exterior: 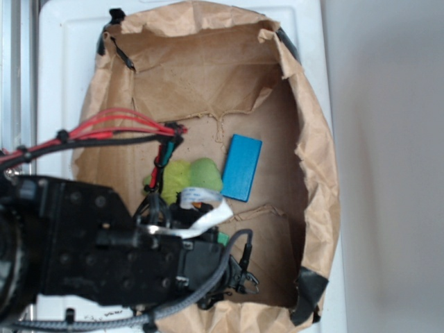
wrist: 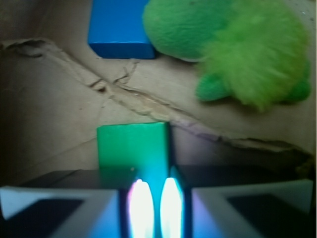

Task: Grab the green block.

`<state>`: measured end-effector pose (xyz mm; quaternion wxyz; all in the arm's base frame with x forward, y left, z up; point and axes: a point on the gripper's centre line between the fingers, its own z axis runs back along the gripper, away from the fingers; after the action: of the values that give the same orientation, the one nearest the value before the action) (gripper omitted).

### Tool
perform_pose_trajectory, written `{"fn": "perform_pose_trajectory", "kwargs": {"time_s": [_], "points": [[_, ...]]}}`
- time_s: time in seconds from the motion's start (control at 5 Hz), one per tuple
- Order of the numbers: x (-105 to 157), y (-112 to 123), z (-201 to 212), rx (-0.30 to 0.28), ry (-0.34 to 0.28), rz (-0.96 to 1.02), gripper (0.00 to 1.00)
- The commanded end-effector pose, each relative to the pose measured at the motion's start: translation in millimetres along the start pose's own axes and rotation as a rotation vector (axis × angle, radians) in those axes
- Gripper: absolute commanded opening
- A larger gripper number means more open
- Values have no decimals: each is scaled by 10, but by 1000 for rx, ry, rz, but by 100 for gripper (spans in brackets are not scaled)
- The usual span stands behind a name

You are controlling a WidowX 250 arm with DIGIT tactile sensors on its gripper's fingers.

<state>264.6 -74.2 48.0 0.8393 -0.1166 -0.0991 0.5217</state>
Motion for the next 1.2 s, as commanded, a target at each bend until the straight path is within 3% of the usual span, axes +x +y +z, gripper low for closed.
{"fn": "perform_pose_trajectory", "kwargs": {"time_s": [0.0, 0.2, 1.0], "points": [[-43, -50, 83, -46, 2, -31, 96], [-44, -52, 73, -44, 5, -30, 100], [-43, -47, 93, -55, 11, -31, 100]]}}
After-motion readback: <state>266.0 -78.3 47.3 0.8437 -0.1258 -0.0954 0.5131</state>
